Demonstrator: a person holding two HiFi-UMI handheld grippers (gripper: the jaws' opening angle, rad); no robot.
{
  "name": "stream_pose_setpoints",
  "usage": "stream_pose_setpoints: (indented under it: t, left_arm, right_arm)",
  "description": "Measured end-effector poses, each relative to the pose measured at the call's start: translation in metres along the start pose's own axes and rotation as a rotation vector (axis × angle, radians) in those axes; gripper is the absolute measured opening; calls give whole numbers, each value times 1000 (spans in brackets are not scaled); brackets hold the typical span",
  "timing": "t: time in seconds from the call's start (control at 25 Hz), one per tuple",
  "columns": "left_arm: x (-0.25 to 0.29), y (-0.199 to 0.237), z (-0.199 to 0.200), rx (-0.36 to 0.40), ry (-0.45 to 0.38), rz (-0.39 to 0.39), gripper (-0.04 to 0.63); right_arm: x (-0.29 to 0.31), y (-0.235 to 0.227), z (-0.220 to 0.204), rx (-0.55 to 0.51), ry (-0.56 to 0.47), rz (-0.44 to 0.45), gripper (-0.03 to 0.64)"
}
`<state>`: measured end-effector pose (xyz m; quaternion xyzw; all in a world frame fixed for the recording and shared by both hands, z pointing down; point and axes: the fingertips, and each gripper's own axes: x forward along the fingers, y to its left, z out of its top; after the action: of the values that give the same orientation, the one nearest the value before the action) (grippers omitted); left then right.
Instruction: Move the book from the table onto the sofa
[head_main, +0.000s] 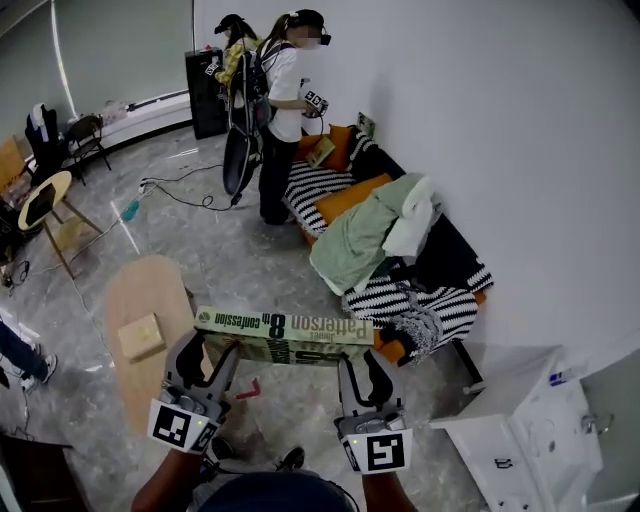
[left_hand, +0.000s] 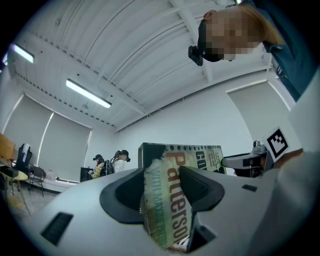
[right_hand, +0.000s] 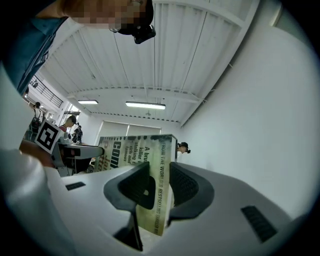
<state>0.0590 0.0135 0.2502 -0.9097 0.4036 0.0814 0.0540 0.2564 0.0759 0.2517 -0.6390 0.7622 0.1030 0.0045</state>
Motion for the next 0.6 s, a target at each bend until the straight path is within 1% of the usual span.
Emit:
stream_pose_setpoints:
  t: [0.32, 0.44, 0.6]
  left_arm:
    - [45, -67, -5, -24, -4, -165, 215]
    - [64, -85, -10, -52, -18, -233, 215]
    - [99, -104, -24, -72, 8, -319, 215]
  right_arm:
    - [-54, -57, -3, -17, 21, -162, 137]
    - [-66, -75, -8, -25, 36, -226, 137]
    - [-73, -103, -12, -43, 70, -315, 137]
